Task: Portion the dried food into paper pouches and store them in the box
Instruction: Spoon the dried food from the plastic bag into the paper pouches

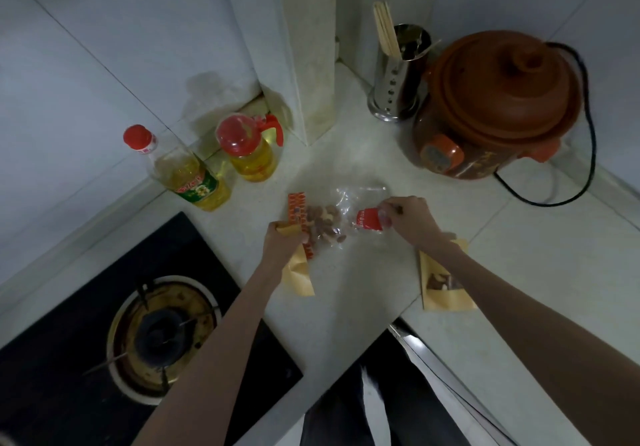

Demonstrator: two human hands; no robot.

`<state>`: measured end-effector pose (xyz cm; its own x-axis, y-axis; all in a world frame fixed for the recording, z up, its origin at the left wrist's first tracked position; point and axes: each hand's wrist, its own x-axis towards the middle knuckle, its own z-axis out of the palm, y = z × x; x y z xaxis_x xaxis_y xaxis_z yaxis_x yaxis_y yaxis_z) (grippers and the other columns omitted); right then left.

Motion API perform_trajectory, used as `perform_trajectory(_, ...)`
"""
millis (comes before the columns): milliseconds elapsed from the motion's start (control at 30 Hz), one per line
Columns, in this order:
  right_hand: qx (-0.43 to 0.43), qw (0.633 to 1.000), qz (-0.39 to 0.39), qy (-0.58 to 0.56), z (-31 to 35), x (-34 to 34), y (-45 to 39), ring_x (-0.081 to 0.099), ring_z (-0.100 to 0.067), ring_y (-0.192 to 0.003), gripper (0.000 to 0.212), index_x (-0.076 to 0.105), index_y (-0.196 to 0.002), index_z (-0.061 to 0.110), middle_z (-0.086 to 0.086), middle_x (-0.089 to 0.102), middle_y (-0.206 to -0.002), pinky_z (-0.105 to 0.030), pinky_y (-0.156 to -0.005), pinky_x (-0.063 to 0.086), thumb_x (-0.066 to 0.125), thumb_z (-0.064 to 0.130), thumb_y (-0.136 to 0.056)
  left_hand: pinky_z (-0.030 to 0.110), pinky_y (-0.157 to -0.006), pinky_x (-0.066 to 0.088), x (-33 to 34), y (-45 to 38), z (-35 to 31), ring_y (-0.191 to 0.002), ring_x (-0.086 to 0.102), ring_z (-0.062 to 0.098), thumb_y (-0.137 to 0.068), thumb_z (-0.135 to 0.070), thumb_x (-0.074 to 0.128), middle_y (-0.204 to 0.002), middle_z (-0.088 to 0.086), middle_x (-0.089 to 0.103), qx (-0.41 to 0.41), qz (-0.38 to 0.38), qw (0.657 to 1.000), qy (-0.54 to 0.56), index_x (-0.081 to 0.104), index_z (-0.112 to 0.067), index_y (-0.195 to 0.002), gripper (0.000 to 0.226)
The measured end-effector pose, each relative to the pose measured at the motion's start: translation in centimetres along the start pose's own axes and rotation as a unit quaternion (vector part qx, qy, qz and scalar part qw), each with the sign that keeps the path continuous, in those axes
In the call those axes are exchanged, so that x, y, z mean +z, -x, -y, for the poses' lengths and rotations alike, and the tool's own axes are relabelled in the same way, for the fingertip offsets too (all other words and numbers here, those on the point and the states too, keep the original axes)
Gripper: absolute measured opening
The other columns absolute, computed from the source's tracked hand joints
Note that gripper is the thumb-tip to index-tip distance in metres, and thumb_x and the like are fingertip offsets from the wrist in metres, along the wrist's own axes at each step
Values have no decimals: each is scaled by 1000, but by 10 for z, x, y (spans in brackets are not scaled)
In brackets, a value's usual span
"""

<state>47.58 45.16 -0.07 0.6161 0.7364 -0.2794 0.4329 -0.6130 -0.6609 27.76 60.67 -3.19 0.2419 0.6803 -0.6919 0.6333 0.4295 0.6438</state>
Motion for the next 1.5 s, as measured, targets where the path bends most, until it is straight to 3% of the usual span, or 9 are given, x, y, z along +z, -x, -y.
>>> perform_trajectory(100, -17, 999, 14, -31, 4, 12, -7, 49, -4, -49, 38, 57, -57, 25, 1, 59, -55, -9, -51, 35, 54, 6, -89, 23, -53, 44, 3, -7, -5, -78, 62, 18, -71, -6, 70, -86, -1, 63, 11, 30, 999, 0, 57, -14, -106, 38)
perform_trajectory(267, -37, 998, -39, -36, 8, 30, -16, 55, -13, -56, 21, 70, -80, 6, 1, 62, -63, -20, -58, 39, 52, 7, -92, 20, -46, 45, 1, -16, -4, -74, 60, 12, -75, -3, 68, -94, 2, 60, 8, 41, 999, 34, 47, -18, -115, 48)
perform_trajectory(467, -52, 991, -126, 1, 16, 48, -23, 65, -28, -66, 22, 71, -101, 3, -16, 71, -82, -30, -63, 51, 51, 7, -94, 32, -71, 50, 3, -24, -1, -95, 61, 24, -77, 2, 66, -109, 9, 60, 7, 62, 998, 32, 51, -19, -116, 47)
perform_trajectory(567, -67, 990, -125, 15, 22, 53, -28, 63, -32, -61, 21, 72, -97, 4, -17, 70, -75, -39, -60, 53, 52, 7, -93, 31, -67, 50, 4, -26, -1, -94, 62, 25, -75, 4, 66, -108, 10, 62, 7, 55, 997, 49, 53, -18, -111, 44)
perform_trajectory(733, -86, 990, -106, 13, 27, 52, -30, 54, -25, -54, 20, 71, -72, 3, -13, 65, -62, -30, -55, 41, 57, -6, -82, 25, -58, 45, 5, -29, 3, -81, 61, 16, -74, 3, 66, -99, 4, 62, 12, 47, 997, 59, 53, -19, -107, 42)
perform_trajectory(800, -109, 991, -80, 12, 30, 53, -31, 38, -18, -45, 38, 50, -48, 16, -1, 43, -44, -22, -55, 30, 56, -11, -75, 26, -60, 46, 6, -30, 3, -81, 60, 16, -73, 1, 66, -97, 3, 62, 16, 44, 997, 61, 53, -19, -107, 42)
perform_trajectory(967, -100, 992, -23, 78, 38, 67, -24, 32, -10, -44, 46, 31, -45, 24, 11, 21, -41, -20, -50, 18, 55, 9, -82, 28, -63, 49, 7, -30, 5, -82, 61, 17, -73, 1, 67, -95, 2, 62, 24, 36, 997, 63, 55, -18, -105, 39)
perform_trajectory(1200, 66, 996, 41, -34, 32, 72, -31, 36, 0, -39, 43, 46, -39, 18, 10, 36, -34, -12, -36, 26, 58, 3, -78, 24, -58, 47, 8, -28, 10, -76, 60, 13, -72, 0, 68, -89, 0, 63, 47, 30, 996, 72, 55, -24, -90, 33)
perform_trajectory(1500, 252, 939, 49, -227, 8, 74, -21, 50, -13, -44, 24, 64, -61, 6, 3, 54, -39, -12, -37, 34, 52, -7, -78, 27, -59, 49, 9, -24, 16, -79, 62, 16, -69, 0, 68, -93, 2, 66, 37, 24, 997, 63, 58, -27, -89, 34)
